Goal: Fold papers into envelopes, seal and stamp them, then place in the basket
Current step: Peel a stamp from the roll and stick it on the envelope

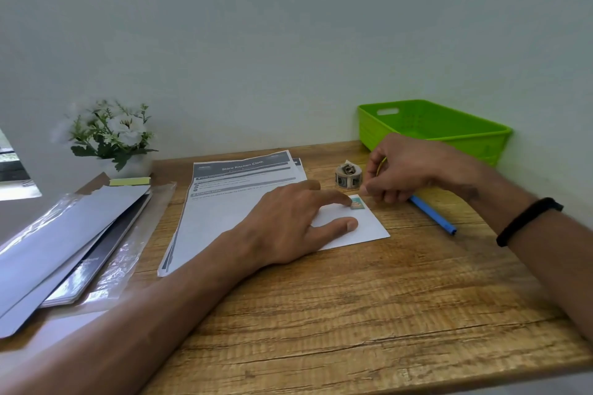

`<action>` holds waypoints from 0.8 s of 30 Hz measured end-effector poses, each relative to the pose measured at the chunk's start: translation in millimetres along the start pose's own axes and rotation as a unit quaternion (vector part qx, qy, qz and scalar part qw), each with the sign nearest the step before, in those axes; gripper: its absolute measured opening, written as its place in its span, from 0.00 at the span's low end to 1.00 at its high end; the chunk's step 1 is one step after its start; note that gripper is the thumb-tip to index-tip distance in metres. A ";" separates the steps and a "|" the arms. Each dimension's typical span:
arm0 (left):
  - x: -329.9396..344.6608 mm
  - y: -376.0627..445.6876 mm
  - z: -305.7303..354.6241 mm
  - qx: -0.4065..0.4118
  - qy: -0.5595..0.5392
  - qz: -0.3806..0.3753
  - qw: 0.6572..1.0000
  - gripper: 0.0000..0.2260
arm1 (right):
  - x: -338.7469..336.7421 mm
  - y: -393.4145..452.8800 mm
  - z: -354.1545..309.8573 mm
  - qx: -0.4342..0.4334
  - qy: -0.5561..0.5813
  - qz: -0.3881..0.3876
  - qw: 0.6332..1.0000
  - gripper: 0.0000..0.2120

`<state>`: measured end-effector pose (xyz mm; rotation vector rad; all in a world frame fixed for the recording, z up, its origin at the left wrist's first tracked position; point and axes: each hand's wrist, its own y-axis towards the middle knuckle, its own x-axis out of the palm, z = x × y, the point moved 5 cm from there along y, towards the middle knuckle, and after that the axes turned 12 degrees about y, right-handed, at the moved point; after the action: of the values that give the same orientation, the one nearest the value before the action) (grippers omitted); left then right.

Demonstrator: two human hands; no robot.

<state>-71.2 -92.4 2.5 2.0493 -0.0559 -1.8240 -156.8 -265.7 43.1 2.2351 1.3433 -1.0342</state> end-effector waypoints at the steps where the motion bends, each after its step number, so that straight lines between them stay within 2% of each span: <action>1: -0.5 -0.3 1.3 0.009 -0.005 0.002 1.000 0.21 | 1.2 0.4 0.1 -0.003 -0.001 -0.001 1.000 0.05; 6: -1.6 0.9 2.1 0.027 -0.018 0.005 0.999 0.21 | 7.6 -0.1 0.8 -0.001 -0.020 -0.024 1.000 0.10; 12: -3.2 2.3 4.0 0.043 -0.035 0.026 0.998 0.19 | 13.4 6.6 5.4 0.024 -0.031 0.020 0.999 0.15; 19: -2.9 2.2 4.7 0.033 -0.047 0.035 0.998 0.17 | 13.7 6.6 3.6 0.020 -0.030 0.020 0.999 0.13; 24: -3.8 2.4 5.0 0.024 -0.059 0.033 0.997 0.16 | 7.5 2.9 5.2 0.023 -0.003 -0.029 0.999 0.12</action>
<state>-76.1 -94.8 6.6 1.9452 -0.2008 -1.9190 -154.3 -265.7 33.8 2.2370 1.4018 -1.1018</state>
